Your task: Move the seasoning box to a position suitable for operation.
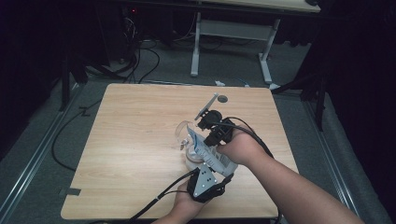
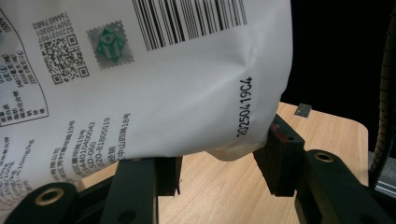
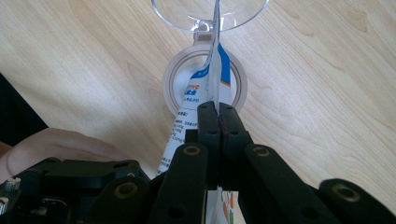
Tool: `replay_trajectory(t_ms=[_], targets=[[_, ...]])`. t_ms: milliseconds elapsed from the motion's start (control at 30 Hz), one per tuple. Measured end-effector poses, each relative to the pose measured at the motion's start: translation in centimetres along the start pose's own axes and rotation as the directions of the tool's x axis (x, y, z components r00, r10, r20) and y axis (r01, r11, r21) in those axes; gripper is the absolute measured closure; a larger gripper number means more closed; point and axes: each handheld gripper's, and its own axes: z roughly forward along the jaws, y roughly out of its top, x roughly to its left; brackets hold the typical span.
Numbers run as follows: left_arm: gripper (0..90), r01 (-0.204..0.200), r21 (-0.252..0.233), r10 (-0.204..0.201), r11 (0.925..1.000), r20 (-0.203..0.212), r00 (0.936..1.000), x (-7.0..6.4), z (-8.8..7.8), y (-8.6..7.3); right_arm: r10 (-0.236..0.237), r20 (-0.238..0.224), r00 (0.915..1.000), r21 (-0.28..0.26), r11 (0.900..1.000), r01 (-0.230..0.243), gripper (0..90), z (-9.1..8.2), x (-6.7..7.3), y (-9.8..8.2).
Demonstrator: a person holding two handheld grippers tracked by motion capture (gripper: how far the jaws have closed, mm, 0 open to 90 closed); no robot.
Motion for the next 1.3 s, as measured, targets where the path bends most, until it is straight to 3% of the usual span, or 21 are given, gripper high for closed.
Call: replay_trajectory(t_ms=[1300], targets=[[55.6,0.011,-0.012,-0.011,0.9999,-0.008,0.9999,0.13,-0.12,0.19,-0.017,0.003,0.9998,-0.002,1.0,0.017,89.9,0.18,0.2,0.44]])
